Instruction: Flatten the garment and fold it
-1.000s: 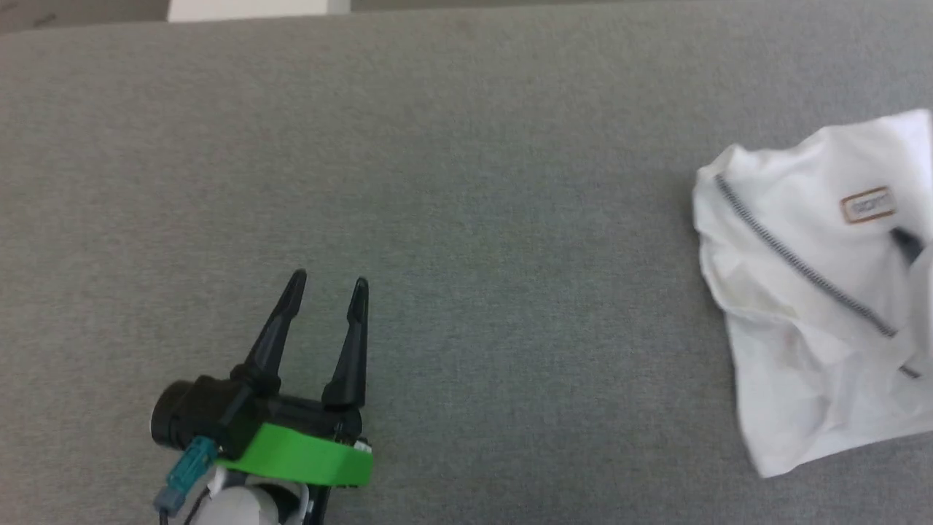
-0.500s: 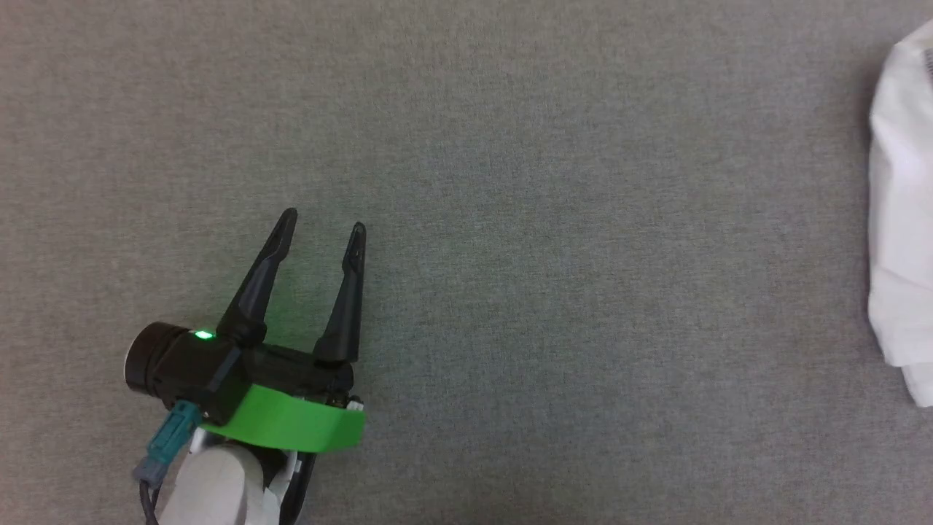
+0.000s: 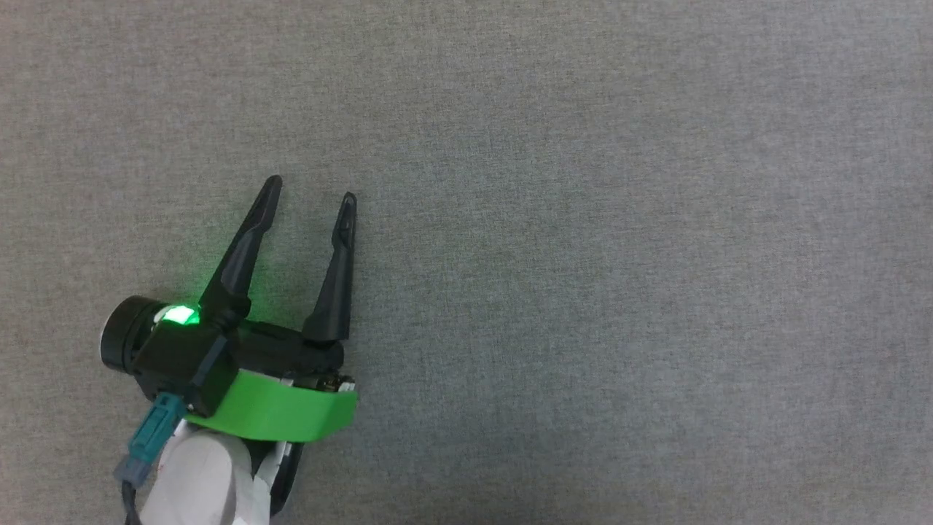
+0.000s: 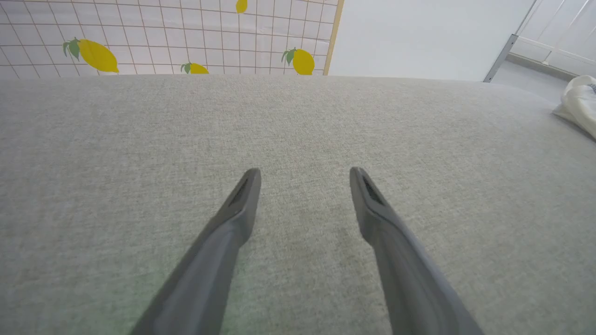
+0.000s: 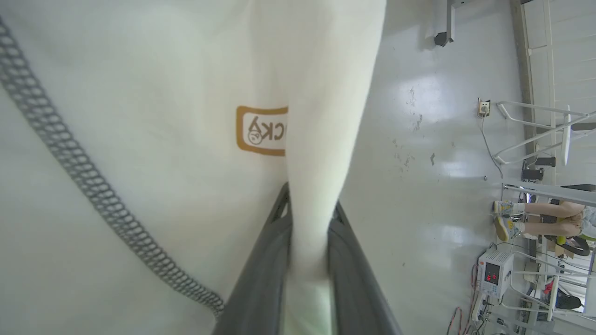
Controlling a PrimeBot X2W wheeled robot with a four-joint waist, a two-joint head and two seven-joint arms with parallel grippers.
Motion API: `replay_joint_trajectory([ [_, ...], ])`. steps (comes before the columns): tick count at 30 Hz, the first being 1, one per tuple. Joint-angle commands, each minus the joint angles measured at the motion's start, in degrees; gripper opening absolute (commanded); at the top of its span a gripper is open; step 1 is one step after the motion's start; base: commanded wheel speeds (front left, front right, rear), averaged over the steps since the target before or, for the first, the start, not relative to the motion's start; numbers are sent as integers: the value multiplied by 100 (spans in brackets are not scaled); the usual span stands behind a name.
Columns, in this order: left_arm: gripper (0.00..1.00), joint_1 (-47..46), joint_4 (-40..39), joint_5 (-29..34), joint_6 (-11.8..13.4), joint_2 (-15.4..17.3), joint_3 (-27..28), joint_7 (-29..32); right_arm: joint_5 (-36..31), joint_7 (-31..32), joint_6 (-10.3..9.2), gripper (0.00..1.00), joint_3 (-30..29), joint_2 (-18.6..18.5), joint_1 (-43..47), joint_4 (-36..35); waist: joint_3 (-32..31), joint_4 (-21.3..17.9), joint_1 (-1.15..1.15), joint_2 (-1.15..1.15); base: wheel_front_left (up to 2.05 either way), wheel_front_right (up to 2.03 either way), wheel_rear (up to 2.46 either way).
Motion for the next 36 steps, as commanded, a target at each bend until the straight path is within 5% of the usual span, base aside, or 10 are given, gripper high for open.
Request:
replay_joint_trajectory([
  [1, 100, -105, -46, -52, 48, -3, 33, -59, -41, -100, -11, 0, 12, 11, -136, 78, 6, -10, -1, 0, 0, 0, 0],
  [3, 100, -107, -83, -87, 57, -9, 58, -87, -82, -226, -11, 44, 86, 40, -196, 188, -23, -22, -1, 0, 0, 0, 0],
  [4, 100, -111, -107, -99, 86, -30, 74, -98, -112, -309, -11, 100, 124, 57, -232, 250, -52, -30, -1, 0, 0, 0, 0],
  [15, 100, 94, -3, -161, 206, -150, 64, -247, -188, -902, -11, 100, 559, 208, -333, 844, -871, -113, -1, 0, 0, 0, 0],
  [19, 100, 331, 155, -172, 355, -207, 143, -313, -81, -1398, -11, 100, 777, 538, -343, 792, -1511, -139, -1, 0, 0, 0, 0],
  [26, 100, 729, 402, -262, 432, -238, 154, -340, 75, -1920, -11, 100, 669, 1434, 162, 413, -2367, -61, -1, 0, 0, 0, 0],
  [36, 100, 1265, 704, -369, 549, -211, 163, -269, -347, -2866, -11, 100, 97, 3080, 1637, -1246, -3139, 113, -1, 0, 0, 0, 0],
])
